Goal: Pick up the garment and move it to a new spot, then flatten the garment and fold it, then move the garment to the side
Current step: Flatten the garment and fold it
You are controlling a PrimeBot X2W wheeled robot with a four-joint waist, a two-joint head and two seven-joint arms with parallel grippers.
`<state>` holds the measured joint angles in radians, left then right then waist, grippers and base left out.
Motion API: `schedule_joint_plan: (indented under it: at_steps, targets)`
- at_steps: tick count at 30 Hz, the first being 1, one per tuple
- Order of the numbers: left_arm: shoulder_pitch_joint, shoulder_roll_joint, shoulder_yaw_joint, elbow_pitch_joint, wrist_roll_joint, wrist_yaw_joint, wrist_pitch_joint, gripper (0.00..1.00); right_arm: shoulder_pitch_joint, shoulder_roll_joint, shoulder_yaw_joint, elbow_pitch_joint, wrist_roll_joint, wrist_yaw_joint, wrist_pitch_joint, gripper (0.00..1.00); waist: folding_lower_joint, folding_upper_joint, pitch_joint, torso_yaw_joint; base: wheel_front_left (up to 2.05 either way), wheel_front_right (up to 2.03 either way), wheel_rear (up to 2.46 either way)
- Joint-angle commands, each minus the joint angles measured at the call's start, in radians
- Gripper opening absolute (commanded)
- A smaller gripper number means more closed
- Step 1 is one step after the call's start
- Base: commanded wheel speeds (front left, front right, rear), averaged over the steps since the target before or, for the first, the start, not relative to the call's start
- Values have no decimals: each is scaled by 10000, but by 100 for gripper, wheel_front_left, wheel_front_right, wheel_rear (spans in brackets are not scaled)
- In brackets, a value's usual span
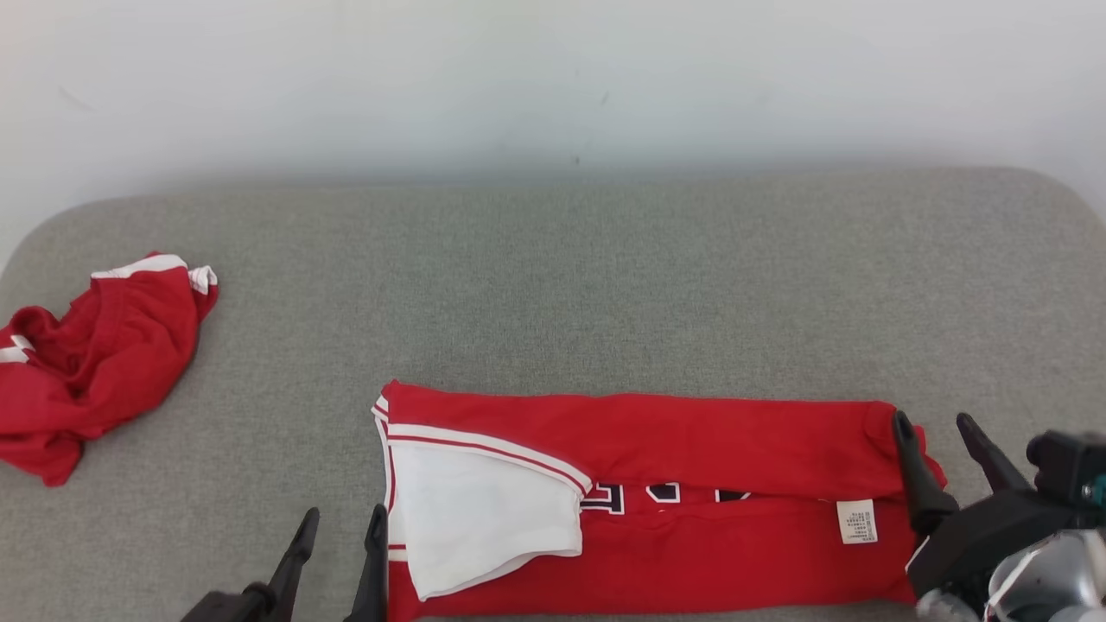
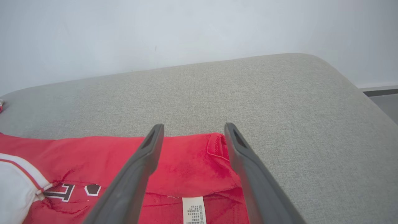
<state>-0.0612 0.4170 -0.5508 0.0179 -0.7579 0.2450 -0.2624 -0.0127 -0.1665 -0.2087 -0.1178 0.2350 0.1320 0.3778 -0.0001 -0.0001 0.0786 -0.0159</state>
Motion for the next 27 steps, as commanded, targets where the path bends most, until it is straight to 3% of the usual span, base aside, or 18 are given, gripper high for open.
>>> schedule_joint_plan:
  at_steps: [1, 9, 14, 20, 27]
  targets:
    - [474, -232, 428, -49, 738, -145, -24, 100, 239, 404, -135, 133, 118, -25, -626, 100, 1, 1, -287, -25, 0, 0, 0]
    - [1588, -1679, 2930, -457, 3197, -1040, -27, 100, 713, 992, 123, 1048, 170, -25, -2797, 100, 1, 1, -697, -212, 0, 0, 0]
    - [2004, -2394, 3876, -402, 4044, -1660, -28, 100, 664, 1060, 99, 1765, 40, -25, -3048, 100, 1, 1, -766, -323, 0, 0, 0]
    - [2410, -3206, 4723, -299, 4861, -2493, -28, 100, -189, 770, -617, 2654, -909, -25, -2298, 100, 1, 1, -789, -517, 0, 0, 0]
    - [2432, -3555, 5108, -54, 5271, -3069, -29, 100, -1338, 513, -1049, 3603, -1716, -25, -65, 100, 1, 1, -680, -542, 0, 0, 0]
